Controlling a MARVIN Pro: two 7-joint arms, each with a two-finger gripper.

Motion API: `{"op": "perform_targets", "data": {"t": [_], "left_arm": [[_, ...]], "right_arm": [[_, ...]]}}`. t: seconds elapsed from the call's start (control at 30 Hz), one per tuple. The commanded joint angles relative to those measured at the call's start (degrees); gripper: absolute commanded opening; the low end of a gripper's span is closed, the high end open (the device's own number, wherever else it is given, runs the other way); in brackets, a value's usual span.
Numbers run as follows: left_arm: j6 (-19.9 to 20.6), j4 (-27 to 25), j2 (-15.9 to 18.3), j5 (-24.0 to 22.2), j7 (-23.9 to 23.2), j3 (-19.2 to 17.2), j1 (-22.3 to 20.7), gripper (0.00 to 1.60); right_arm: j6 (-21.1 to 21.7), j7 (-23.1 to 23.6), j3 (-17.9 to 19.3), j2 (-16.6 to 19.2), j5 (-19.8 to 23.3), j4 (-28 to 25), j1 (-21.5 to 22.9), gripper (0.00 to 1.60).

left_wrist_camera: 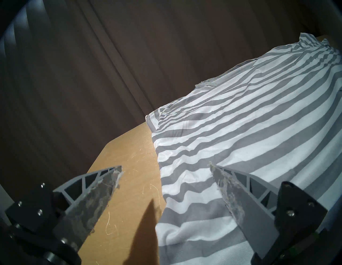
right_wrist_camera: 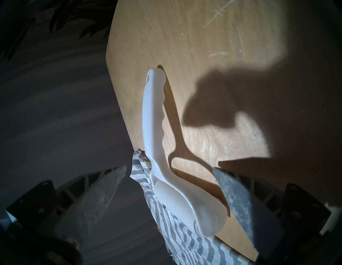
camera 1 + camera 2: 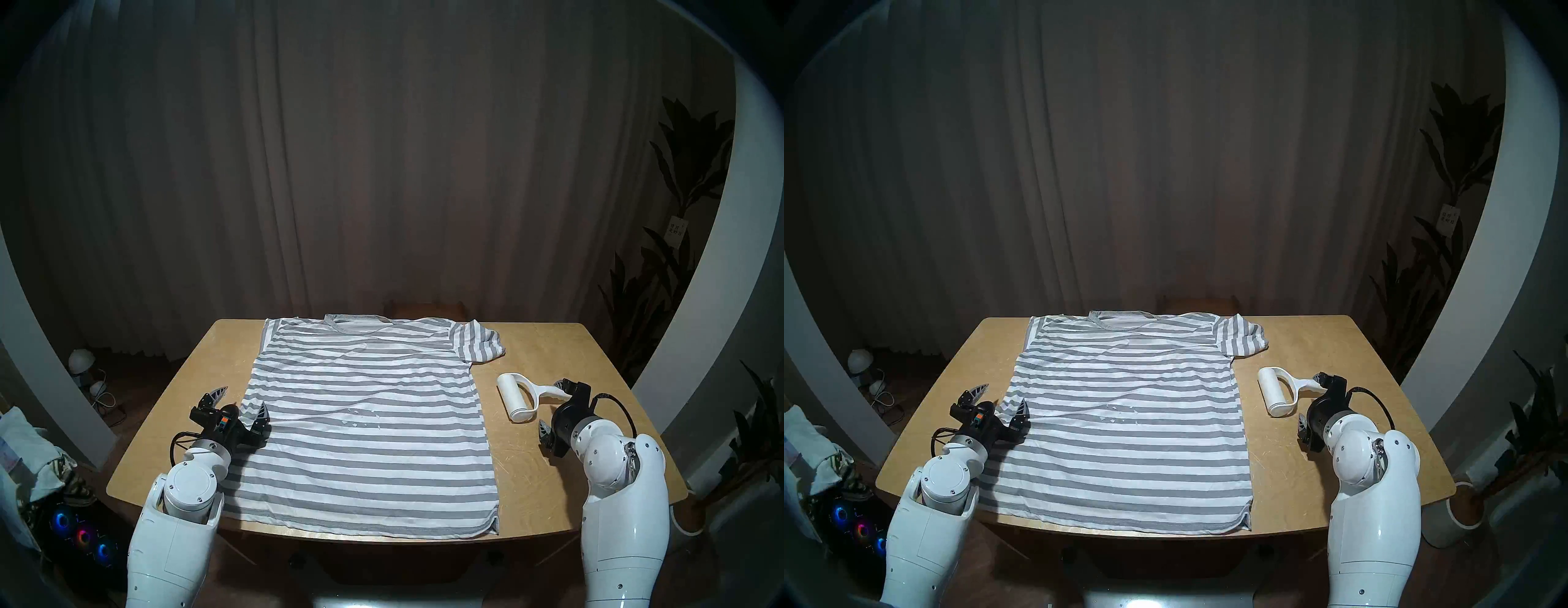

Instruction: Use the fur roller to clean a top

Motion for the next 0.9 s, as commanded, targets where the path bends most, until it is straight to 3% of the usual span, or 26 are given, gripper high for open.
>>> {"op": "perform_targets", "data": {"t": [0.0, 0.3, 0.5, 0.67, 0.87], "left_arm": [[2.0, -4.7, -0.2, -1.2, -2.2, -0.1, 4.0, 1.6], [4.6, -6.7, -1.3, -0.5, -0.7, 0.0, 6.0, 1.6], [5.0, -5.5, -2.8, 1.9, 4.0, -0.1, 4.5, 1.6], [2.9, -5.1, -5.5, 0.8, 9.1, -1.5, 2.1, 1.6], [0.0, -7.0, -6.4, -2.0, 9.6, -1.9, 0.3, 1.6]], "right_arm": [[0.9, 0.2, 1.0, 1.7, 1.0, -0.8, 2.2, 1.6], [2.9, 0.7, 1.3, 3.2, 2.5, 3.2, 4.6, 1.6], [3.7, 2.0, 1.2, 4.0, 2.4, 6.2, 5.7, 1.6], [4.1, 2.2, 1.6, 4.2, 2.7, 7.0, 5.6, 1.6], [4.3, 2.2, 2.0, 4.5, 2.9, 7.5, 5.3, 1.6]]}}
